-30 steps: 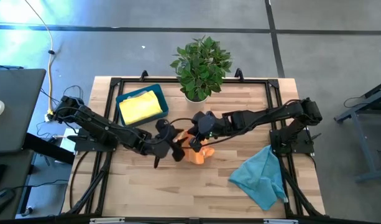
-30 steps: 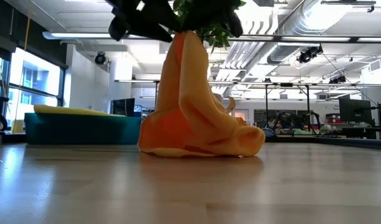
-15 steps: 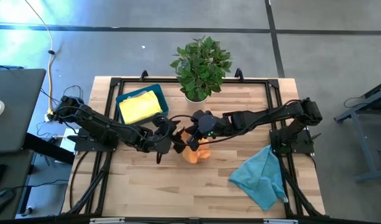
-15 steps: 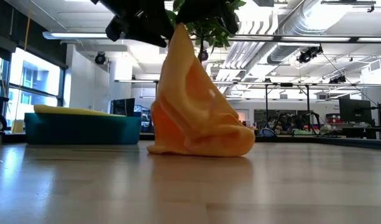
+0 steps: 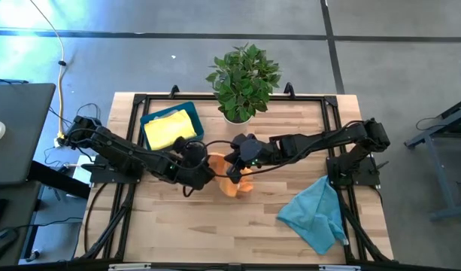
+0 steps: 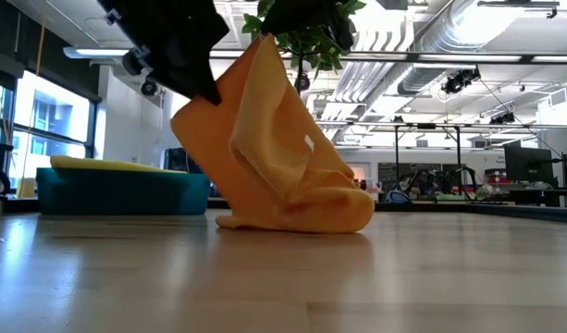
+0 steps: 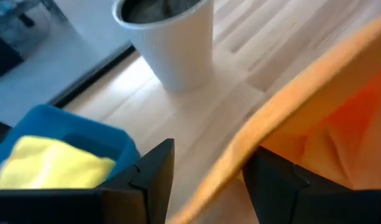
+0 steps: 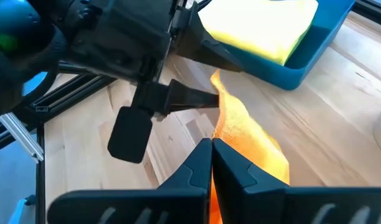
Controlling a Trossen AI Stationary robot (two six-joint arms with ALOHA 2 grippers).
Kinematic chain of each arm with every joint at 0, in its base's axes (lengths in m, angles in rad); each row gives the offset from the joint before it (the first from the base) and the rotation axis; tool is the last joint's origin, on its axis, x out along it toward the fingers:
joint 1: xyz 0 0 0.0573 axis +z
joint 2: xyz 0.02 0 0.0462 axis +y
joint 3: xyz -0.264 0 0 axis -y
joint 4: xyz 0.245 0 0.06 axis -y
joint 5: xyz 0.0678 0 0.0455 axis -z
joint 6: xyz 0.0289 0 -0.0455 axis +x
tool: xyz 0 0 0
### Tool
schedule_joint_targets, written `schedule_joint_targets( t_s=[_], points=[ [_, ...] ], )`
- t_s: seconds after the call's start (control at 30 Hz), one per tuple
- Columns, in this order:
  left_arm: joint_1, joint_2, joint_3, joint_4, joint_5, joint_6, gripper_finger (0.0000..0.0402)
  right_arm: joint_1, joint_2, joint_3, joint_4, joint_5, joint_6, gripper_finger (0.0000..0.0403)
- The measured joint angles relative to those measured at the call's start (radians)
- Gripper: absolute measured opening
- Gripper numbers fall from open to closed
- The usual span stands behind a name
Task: Fold microfiber towels
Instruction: Fold the orange towel
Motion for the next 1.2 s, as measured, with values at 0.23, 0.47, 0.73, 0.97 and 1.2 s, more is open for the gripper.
schedule_joint_targets(
  t_s=[0.23,0.47,0.73,0.97,1.2],
  points=[
    [0.0,0.0,0.0,0.02,0.115,0.04,0.0165,0.0,0.0,0.0,0.001,-0.018,-0.023,0.0],
    [0.0,0.0,0.0,0.068,0.19,0.119,0.0134,0.0,0.0,0.0,0.011,-0.053,-0.048,0.0],
    [0.0,0.009,-0.009,0.06,0.2,0.104,0.0101,0.0,0.0,0.0,0.03,-0.068,-0.048,0.0],
    [0.0,0.009,-0.008,0.056,0.207,0.104,0.0087,0.0,0.0,0.0,0.03,-0.069,-0.049,0.0],
    [0.0,0.009,-0.008,0.056,0.214,0.103,0.0089,0.0,0.0,0.0,0.043,-0.071,-0.056,0.0]
  ],
)
